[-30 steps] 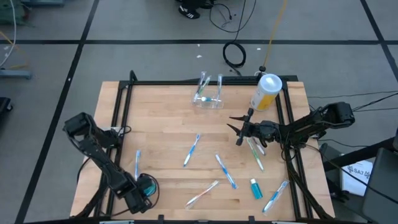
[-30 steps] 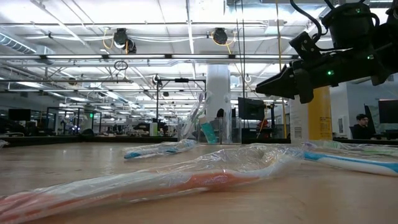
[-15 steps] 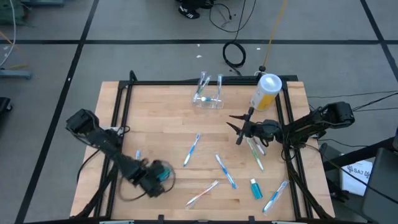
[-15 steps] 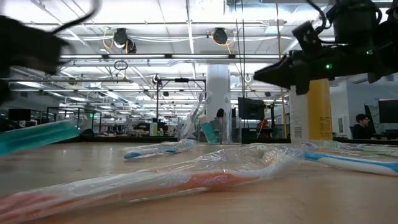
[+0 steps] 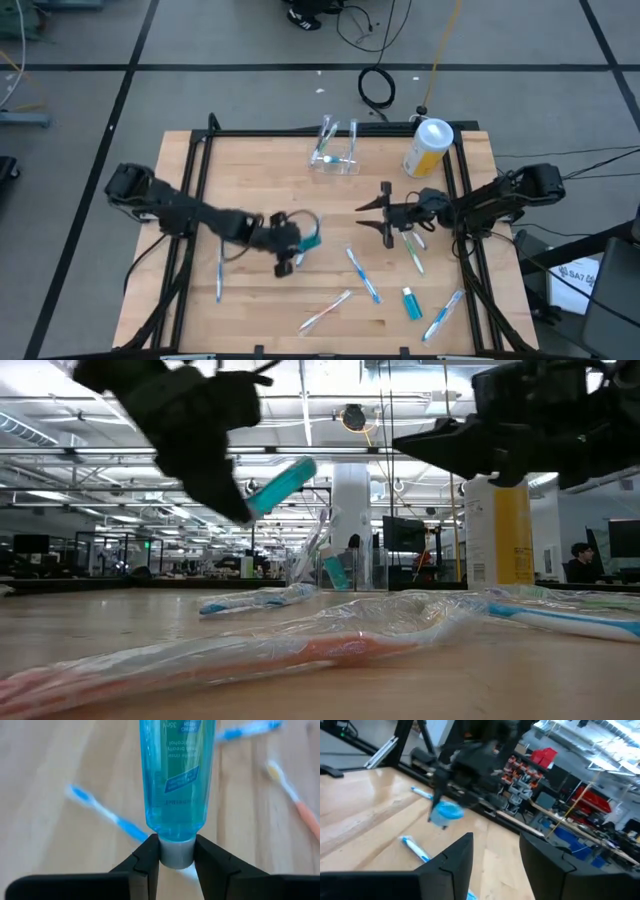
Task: Pick & Place toothbrushing station
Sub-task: Put the mouthwash into the transparent organizer
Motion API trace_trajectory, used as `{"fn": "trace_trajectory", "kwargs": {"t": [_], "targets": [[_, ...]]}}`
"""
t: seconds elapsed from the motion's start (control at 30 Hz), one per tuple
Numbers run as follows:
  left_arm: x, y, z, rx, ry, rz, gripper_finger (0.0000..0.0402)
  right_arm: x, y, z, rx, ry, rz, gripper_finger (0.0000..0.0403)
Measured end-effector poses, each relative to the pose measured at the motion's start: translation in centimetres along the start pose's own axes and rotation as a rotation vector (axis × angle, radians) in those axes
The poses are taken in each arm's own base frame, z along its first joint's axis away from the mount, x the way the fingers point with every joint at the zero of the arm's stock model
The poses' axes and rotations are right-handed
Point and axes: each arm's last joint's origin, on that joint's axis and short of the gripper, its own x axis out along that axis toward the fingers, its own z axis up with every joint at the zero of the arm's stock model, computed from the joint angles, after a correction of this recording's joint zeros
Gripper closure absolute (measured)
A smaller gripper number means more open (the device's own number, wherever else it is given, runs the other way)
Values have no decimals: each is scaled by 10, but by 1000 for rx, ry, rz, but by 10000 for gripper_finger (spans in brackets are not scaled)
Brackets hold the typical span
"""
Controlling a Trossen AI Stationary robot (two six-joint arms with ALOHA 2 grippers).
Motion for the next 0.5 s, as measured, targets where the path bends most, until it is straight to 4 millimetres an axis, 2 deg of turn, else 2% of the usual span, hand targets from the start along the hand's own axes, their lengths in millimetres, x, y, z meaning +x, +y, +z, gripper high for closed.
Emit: {"fn": "trace_trajectory", "kwargs": {"t": [0.23, 0.5], "targets": [[4, 41, 18, 40, -53, -26, 300, 42, 3, -6, -41, 22, 88, 204], [4, 56, 22, 28, -38, -124, 300, 83, -2, -7, -91, 106, 136, 161]]}}
